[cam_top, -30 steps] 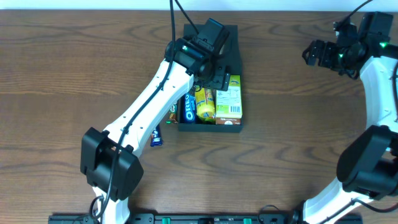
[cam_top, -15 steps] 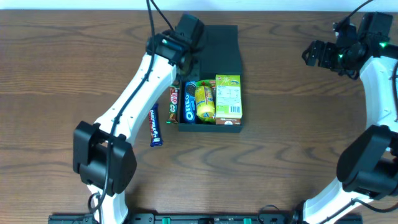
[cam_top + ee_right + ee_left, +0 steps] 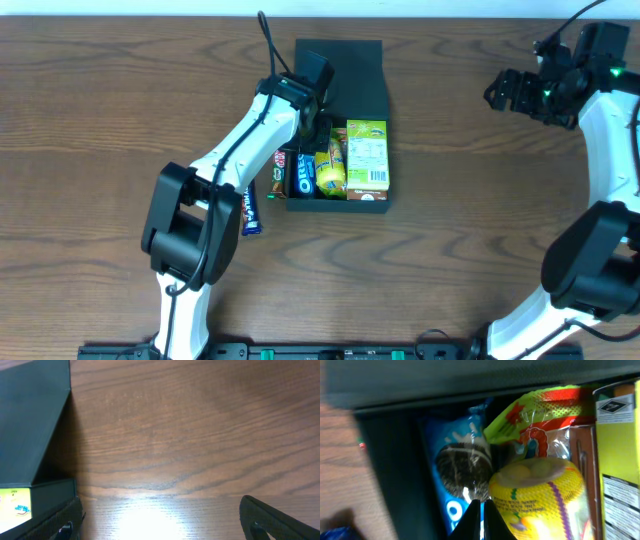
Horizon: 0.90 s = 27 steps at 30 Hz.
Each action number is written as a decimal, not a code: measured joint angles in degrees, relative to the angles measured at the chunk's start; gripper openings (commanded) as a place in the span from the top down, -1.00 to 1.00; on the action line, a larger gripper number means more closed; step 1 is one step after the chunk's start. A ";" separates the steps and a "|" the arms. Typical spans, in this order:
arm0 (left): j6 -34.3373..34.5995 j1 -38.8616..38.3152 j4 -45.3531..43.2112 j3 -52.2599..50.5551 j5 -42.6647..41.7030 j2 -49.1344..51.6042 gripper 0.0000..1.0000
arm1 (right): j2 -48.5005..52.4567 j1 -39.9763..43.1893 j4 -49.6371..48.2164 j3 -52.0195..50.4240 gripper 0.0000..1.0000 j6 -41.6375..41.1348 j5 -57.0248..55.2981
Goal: Pack container
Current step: 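Release the tube and move the left gripper to the red KitKat bar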
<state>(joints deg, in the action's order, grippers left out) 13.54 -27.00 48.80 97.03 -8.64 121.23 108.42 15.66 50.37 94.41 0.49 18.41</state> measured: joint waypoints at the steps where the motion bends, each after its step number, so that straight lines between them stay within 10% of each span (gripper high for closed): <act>1: -0.31 0.00 -0.46 0.00 -0.39 0.37 0.89 | 0.00 0.00 0.15 0.00 -0.98 0.00 0.00; 15: -3.30 0.28 -0.90 0.35 -5.75 0.70 0.89 | 0.00 0.00 -0.09 0.00 -0.98 0.00 0.00; 27: -6.01 3.45 7.58 6.49 10.38 -13.55 0.88 | 0.00 0.00 -0.26 0.00 -0.99 0.00 0.00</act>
<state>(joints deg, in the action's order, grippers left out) 7.53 -23.55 56.38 103.53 1.74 107.68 108.42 15.66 50.11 94.41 0.49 18.41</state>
